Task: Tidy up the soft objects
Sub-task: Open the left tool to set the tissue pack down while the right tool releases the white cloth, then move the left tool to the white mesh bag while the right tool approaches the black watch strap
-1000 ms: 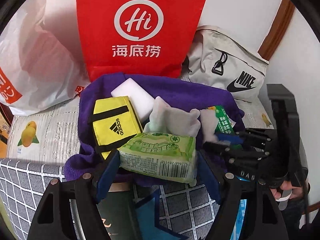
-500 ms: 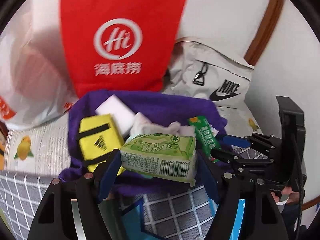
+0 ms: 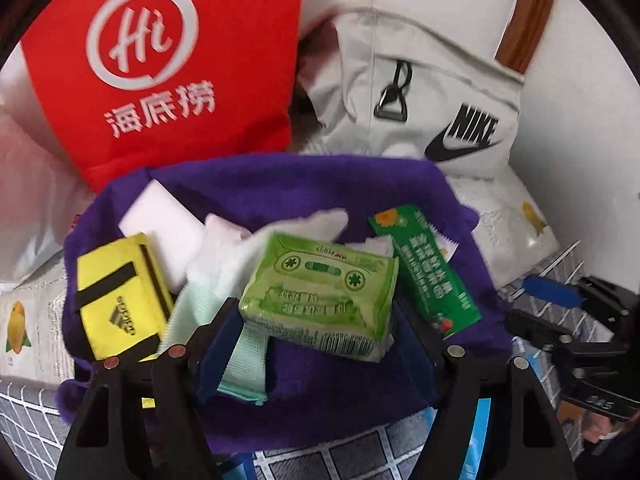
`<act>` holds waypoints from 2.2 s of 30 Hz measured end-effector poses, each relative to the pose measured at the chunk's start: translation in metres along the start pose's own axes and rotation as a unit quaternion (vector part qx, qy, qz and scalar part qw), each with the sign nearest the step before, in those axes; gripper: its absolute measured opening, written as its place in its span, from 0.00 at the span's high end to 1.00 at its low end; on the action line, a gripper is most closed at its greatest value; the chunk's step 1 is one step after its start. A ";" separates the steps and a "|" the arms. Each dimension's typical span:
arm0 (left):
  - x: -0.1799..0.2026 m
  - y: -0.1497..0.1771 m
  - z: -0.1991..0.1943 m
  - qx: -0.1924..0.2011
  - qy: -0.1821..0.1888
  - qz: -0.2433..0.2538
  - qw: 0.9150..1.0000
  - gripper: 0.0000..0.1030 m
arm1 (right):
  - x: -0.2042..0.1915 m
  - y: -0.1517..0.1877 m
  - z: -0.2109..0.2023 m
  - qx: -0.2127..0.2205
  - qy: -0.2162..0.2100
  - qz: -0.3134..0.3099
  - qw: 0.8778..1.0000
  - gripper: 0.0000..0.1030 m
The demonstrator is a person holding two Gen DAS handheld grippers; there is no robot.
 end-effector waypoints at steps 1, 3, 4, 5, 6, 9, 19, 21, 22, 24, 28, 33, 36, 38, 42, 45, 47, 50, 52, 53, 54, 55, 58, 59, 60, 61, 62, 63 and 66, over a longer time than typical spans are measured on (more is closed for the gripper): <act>0.001 0.002 0.004 -0.006 -0.002 0.001 1.000 0.28 | 0.000 0.000 -0.001 0.001 0.000 0.001 1.000 0.53; 0.001 0.003 0.009 -0.016 0.000 -0.003 1.000 0.28 | -0.001 0.000 -0.002 0.004 -0.003 -0.001 1.000 0.53; 0.001 0.003 0.010 -0.018 0.002 -0.008 1.000 0.28 | -0.002 0.000 -0.003 0.006 -0.003 -0.002 1.000 0.53; 0.000 0.004 0.010 -0.021 0.007 -0.013 1.000 0.28 | -0.004 -0.001 -0.004 0.007 -0.005 -0.003 1.000 0.53; -0.001 0.004 0.010 -0.025 0.009 -0.017 1.000 0.27 | -0.005 -0.001 -0.004 0.007 -0.006 -0.005 1.000 0.53; -0.003 0.006 0.008 -0.036 0.002 -0.022 0.999 0.25 | -0.011 0.000 -0.006 0.009 -0.008 -0.012 1.000 0.53; -0.014 0.025 -0.023 -0.035 -0.008 -0.031 0.999 0.20 | -0.036 0.017 -0.017 0.009 -0.017 -0.024 1.000 0.53; -0.020 0.031 -0.033 -0.031 -0.012 -0.037 0.999 0.20 | -0.043 0.021 -0.024 0.012 -0.017 -0.028 0.999 0.53; -0.022 0.036 -0.041 -0.027 -0.012 -0.039 0.999 0.20 | -0.047 0.025 -0.029 0.014 -0.018 -0.030 0.999 0.53; -0.027 0.044 -0.053 -0.019 -0.013 -0.040 0.999 0.20 | -0.054 0.030 -0.036 0.017 -0.018 -0.033 0.999 0.53; -0.029 0.065 -0.078 -0.006 -0.020 -0.033 0.999 0.20 | -0.068 0.046 -0.053 0.027 -0.025 -0.036 0.999 0.53; -0.028 0.096 -0.104 0.009 -0.024 -0.024 0.999 0.20 | -0.090 0.075 -0.072 0.033 -0.028 -0.051 0.998 0.53; -0.026 0.115 -0.117 0.017 -0.023 -0.023 0.999 0.20 | -0.104 0.094 -0.083 0.040 -0.039 -0.058 0.997 0.53; -0.026 0.129 -0.125 0.020 -0.028 -0.026 0.999 0.20 | -0.111 0.106 -0.087 0.041 -0.043 -0.060 0.996 0.53; -0.028 0.153 -0.137 0.024 -0.031 -0.034 0.999 0.20 | -0.125 0.130 -0.093 0.041 -0.038 -0.073 0.996 0.53; -0.029 0.169 -0.148 0.043 -0.036 -0.039 0.998 0.20 | -0.131 0.147 -0.095 0.040 -0.036 -0.083 0.995 0.53; -0.029 0.182 -0.153 0.047 -0.041 -0.042 0.997 0.20 | -0.134 0.160 -0.092 0.037 -0.042 -0.086 0.995 0.53; -0.028 0.199 -0.157 0.052 -0.049 -0.039 0.997 0.20 | -0.134 0.176 -0.085 0.025 -0.037 -0.087 0.995 0.53; -0.027 0.209 -0.157 0.053 -0.052 -0.037 0.997 0.20 | -0.134 0.188 -0.079 0.018 -0.045 -0.084 0.995 0.53; -0.028 0.214 -0.155 0.050 -0.055 -0.039 0.996 0.20 | -0.134 0.195 -0.073 0.011 -0.048 -0.081 0.995 0.53; -0.029 0.219 -0.154 0.047 -0.056 -0.041 0.996 0.20 | -0.134 0.199 -0.070 0.007 -0.049 -0.080 0.996 0.53; -0.029 0.223 -0.152 0.045 -0.055 -0.044 0.997 0.20 | -0.134 0.203 -0.065 0.001 -0.050 -0.079 0.996 0.53; -0.031 0.232 -0.149 0.043 -0.048 -0.050 0.997 0.20 | -0.139 0.217 -0.053 -0.014 -0.062 -0.083 0.995 0.53; -0.031 0.235 -0.148 0.043 -0.046 -0.052 0.997 0.20 | -0.140 0.220 -0.049 -0.019 -0.062 -0.086 0.994 0.53; -0.031 0.236 -0.147 0.042 -0.045 -0.053 0.997 0.20 | -0.141 0.221 -0.045 -0.022 -0.059 -0.091 0.994 0.53; -0.032 0.237 -0.146 0.042 -0.043 -0.054 0.997 0.20 | -0.141 0.222 -0.041 -0.023 -0.054 -0.096 0.994 0.53; -0.032 0.238 -0.145 0.044 -0.042 -0.054 0.997 0.20 | -0.141 0.222 -0.038 -0.025 -0.051 -0.098 0.994 0.53; -0.032 0.240 -0.144 0.045 -0.040 -0.053 0.997 0.20 | -0.140 0.221 -0.034 -0.027 -0.048 -0.100 0.993 0.53; -0.027 0.242 -0.139 0.046 -0.028 -0.047 0.997 0.20 | -0.143 0.219 -0.022 -0.030 -0.045 -0.111 0.992 0.55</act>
Point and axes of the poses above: each gripper's, at about its wrist camera, not at the fingertips, and z roughly the way its jaws point, x to its right, y to its underside, the point moved 7 cm from there along z, roughly the way its jaws point, and after that the axes turned 12 degrees about -y, right-handed, at the moved point
